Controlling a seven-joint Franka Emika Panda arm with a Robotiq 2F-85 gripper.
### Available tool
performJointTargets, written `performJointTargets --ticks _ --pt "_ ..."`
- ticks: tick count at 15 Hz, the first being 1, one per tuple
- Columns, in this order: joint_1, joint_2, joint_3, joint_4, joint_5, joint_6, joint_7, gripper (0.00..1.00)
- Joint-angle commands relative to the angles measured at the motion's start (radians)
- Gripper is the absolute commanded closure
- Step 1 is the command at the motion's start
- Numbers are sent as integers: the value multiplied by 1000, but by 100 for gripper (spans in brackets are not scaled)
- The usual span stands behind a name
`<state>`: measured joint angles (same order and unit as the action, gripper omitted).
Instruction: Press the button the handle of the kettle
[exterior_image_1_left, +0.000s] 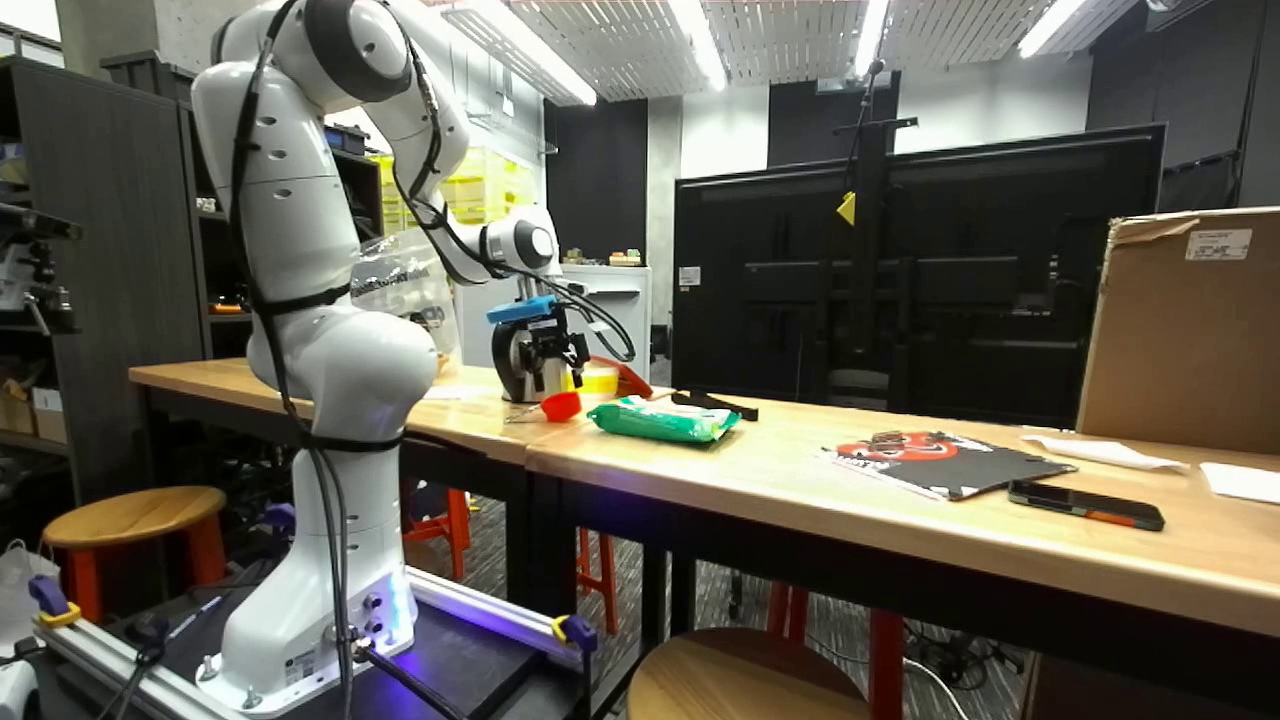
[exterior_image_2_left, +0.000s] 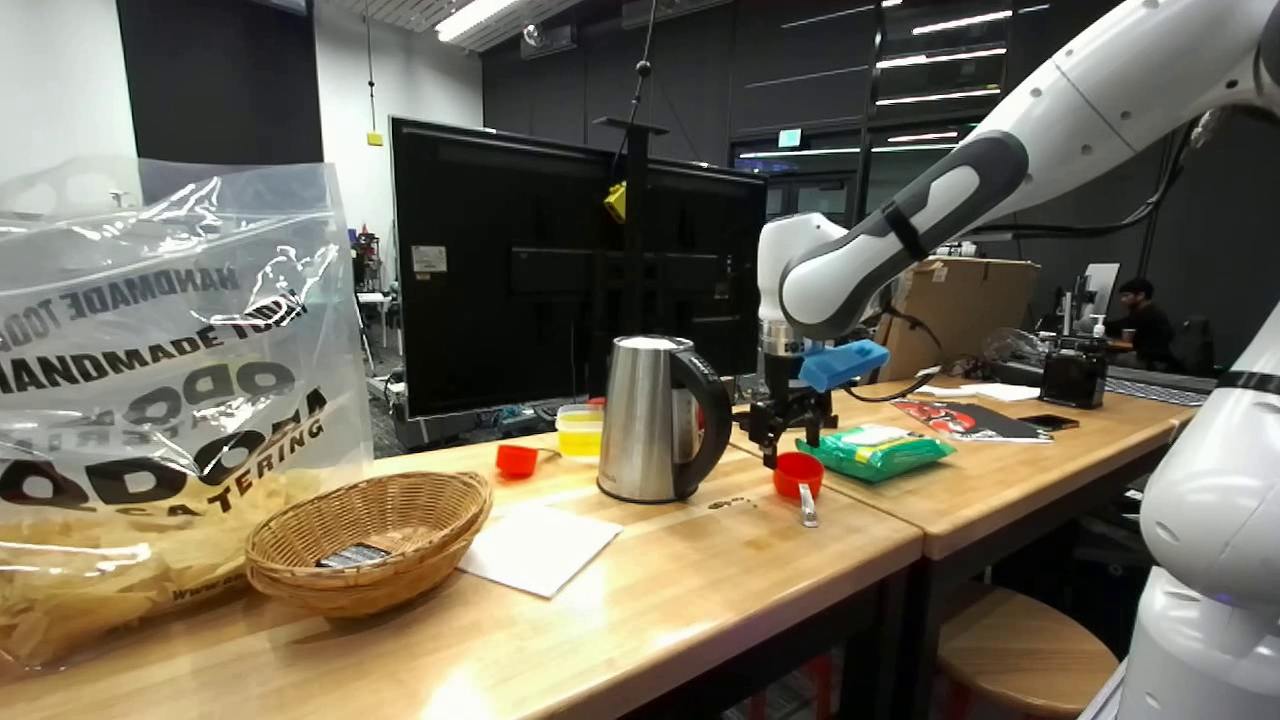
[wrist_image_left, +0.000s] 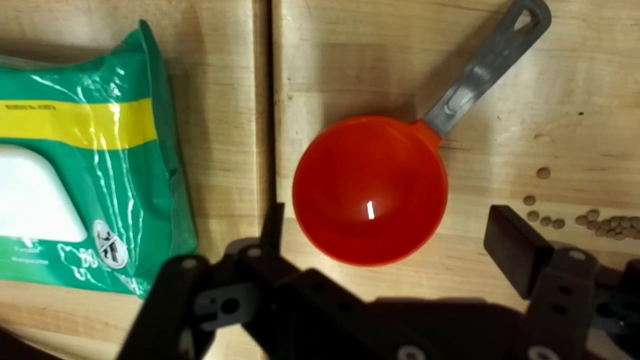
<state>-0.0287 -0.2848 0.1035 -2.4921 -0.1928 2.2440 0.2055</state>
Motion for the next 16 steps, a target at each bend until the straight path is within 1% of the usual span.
performJointTargets --ticks 1,4,7,10,16 --pt "12 -64 19 4 -48 -49 35 0" --pt "17 -115 42 3 -64 -112 84 0" --pt "24 -186 57 -13 -52 -182 126 0" --pt "35 -258 88 -29 -56 -244 165 0" --pt "98 -366 141 -70 -47 -266 147 0"
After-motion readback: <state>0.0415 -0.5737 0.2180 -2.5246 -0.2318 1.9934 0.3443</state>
